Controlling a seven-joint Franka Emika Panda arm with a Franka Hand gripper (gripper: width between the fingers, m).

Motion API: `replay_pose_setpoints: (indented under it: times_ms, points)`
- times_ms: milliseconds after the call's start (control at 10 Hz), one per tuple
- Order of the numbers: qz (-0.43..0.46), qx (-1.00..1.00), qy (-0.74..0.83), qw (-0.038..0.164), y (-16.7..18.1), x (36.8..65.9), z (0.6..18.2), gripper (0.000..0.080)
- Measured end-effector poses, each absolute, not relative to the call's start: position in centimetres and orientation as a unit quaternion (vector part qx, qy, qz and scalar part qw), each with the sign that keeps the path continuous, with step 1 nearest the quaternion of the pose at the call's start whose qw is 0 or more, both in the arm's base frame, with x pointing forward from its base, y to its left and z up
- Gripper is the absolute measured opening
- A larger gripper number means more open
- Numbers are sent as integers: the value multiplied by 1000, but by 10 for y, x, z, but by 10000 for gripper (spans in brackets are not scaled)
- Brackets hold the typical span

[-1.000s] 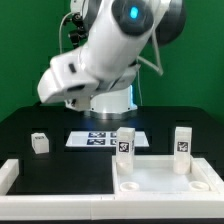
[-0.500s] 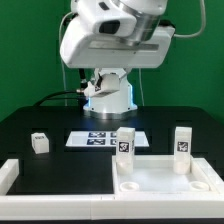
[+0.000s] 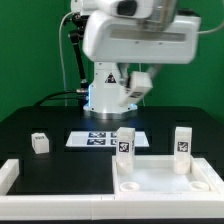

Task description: Assemble square table

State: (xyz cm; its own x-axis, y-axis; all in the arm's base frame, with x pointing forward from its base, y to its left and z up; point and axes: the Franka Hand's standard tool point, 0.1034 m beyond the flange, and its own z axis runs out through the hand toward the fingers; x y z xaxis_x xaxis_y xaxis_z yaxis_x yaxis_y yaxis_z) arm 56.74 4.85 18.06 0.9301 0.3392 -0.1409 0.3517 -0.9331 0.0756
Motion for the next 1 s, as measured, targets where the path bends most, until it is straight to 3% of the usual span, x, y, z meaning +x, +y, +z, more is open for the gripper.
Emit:
replay_pose_setpoints:
  times_ms: [200,300,400,700,900,1000]
  points:
    - [-17,986,159,50,64,610,190,290]
    - [58,983,167,49,64,622,193,290]
    - [75,982,166,45,61,609,188,290]
    - [199,962,179,50,56,618,186,290]
    - [208,968,141,19,66,606,161,290]
    - [204,970,130,-3,77,618,154,290]
